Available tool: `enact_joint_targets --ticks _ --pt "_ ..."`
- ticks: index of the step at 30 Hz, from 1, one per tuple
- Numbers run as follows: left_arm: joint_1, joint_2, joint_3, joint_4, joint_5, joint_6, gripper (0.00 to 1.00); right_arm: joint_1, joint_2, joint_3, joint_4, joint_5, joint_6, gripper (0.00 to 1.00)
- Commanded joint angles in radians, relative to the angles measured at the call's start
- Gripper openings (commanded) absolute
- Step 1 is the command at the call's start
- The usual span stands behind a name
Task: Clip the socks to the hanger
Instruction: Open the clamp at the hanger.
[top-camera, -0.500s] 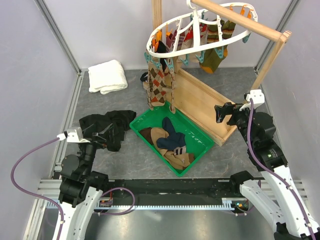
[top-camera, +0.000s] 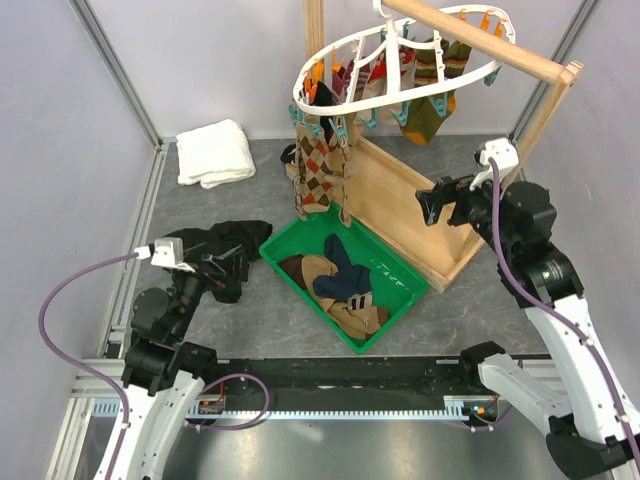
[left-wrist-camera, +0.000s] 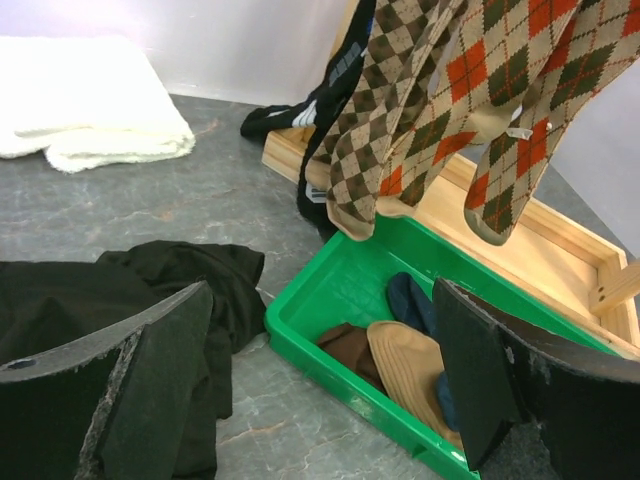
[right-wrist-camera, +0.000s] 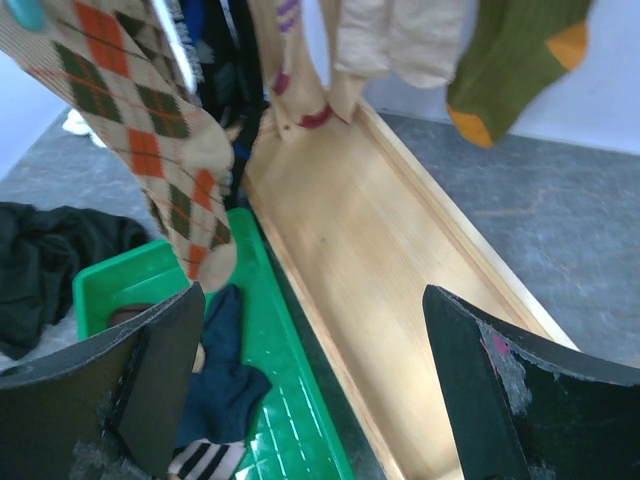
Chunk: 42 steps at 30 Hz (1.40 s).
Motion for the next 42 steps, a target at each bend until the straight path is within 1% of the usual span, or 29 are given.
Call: enact_joint_targets --ticks 1,2,5,6,8,10,11,12,14,16,20,23,26,32,42 --pt "0.001 0.060 0.030 0.128 0.070 -0.001 0.97 0.005 0.095 0.161 -0.080 -0.097 -0.025 0.98" --pt "0.001 0.095 0.038 0.141 0.078 -0.003 0.97 0.006 0.133 0.214 -0.106 -0.105 -0.026 0.98" --pt "0.001 0.174 0.073 0.208 0.118 -0.011 0.97 0.025 0.187 0.283 -0.102 -0.094 -0.028 0.98" --pt "0.002 0.235 0.081 0.236 0.127 -0.015 0.96 0.034 0.200 0.297 -0.097 -0.077 -0.036 0.98" --pt "0.001 0.298 0.108 0.306 0.153 -0.024 0.96 0.081 0.239 0.334 -0.087 -0.002 -0.052 0.98" --pt "0.001 0.399 0.153 0.331 0.174 -0.024 0.96 0.117 0.263 0.353 -0.077 0.041 -0.072 0.98" --pt "0.001 0.430 0.171 0.342 0.181 -0.021 0.96 0.147 0.281 0.363 -0.056 0.111 -0.075 0.97" --pt "0.001 0.488 0.187 0.342 0.185 -0.015 0.96 0.161 0.284 0.364 -0.039 0.133 -0.086 0.97" --pt "0.001 0.527 0.214 0.342 0.191 -0.005 0.96 0.201 0.295 0.350 0.022 0.174 -0.100 0.96" --pt "0.001 0.554 0.204 0.345 0.191 -0.006 0.96 0.223 0.307 0.360 0.053 0.190 -0.108 0.96" --pt "0.010 0.539 0.175 0.344 0.202 -0.020 0.96 0.295 0.341 0.374 0.107 0.200 -0.152 0.94" --pt "0.011 0.518 0.161 0.337 0.181 -0.018 0.96 0.330 0.367 0.394 0.130 0.214 -0.155 0.93" --pt "0.015 0.505 0.155 0.331 0.175 -0.018 0.96 0.355 0.399 0.429 0.131 0.213 -0.152 0.89" --pt "0.018 0.491 0.148 0.327 0.184 -0.021 0.96 0.367 0.447 0.463 0.154 0.246 -0.148 0.85" --pt "0.025 0.476 0.145 0.320 0.188 -0.024 0.96 0.367 0.480 0.446 0.283 0.282 -0.169 0.77"
